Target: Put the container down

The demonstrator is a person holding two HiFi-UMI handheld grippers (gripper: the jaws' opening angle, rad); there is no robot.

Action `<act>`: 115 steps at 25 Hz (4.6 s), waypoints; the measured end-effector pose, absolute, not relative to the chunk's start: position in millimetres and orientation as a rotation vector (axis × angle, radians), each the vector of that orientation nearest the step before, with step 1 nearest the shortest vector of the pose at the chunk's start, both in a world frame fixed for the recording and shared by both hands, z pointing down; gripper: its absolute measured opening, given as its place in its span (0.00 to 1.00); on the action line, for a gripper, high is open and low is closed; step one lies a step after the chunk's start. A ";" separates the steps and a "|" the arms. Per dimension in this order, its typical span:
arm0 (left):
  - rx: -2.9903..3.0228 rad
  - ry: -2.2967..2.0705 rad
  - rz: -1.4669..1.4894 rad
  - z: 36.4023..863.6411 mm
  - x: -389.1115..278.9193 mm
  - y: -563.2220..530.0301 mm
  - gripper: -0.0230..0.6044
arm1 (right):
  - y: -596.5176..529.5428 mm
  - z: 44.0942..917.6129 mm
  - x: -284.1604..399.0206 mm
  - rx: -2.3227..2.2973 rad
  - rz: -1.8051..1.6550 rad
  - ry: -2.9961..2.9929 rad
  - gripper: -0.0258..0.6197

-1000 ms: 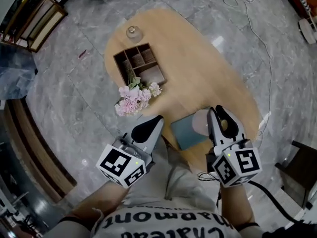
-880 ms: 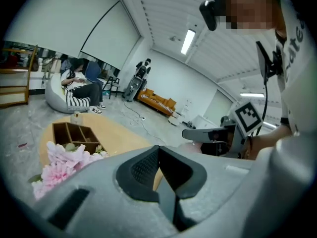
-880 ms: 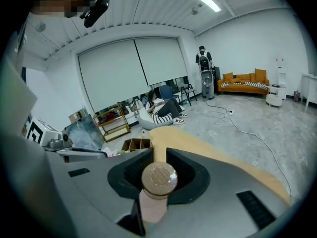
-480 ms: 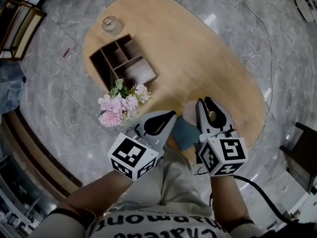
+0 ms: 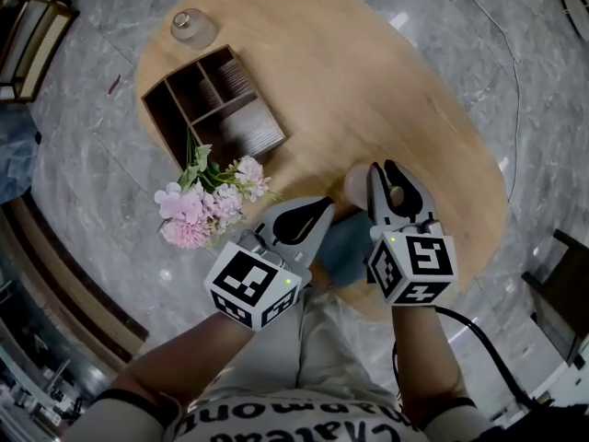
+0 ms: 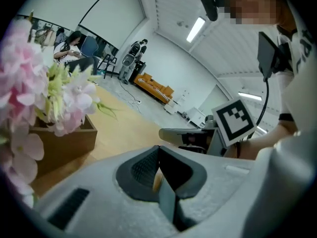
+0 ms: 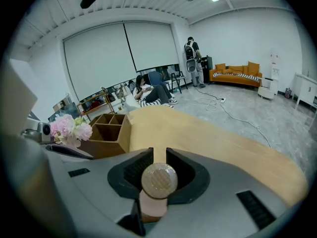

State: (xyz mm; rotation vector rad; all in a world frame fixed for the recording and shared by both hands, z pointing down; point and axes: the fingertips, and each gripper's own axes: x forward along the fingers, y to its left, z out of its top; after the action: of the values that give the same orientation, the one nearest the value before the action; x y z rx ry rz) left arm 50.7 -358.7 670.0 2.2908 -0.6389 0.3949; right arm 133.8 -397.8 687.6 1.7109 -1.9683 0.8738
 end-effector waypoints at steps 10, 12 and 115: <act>2.258 -0.616 0.392 691.9 57.2 -368.2 0.06 | -409.6 713.5 140.9 1.706 0.877 -1.947 0.17; 2.260 -0.621 0.402 696.0 56.5 -367.9 0.06 | -410.5 716.8 140.3 1.705 0.887 -1.950 0.17; 2.200 -1.118 0.164 516.4 -4.2 -293.6 0.06 | -353.9 659.9 121.9 1.466 0.931 -2.026 0.37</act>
State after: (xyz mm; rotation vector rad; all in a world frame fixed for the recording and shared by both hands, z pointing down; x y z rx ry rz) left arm -4.2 -293.6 516.4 2.2005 -1.1184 0.1636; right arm 121.9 -353.9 659.9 1.4657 -2.0255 0.9307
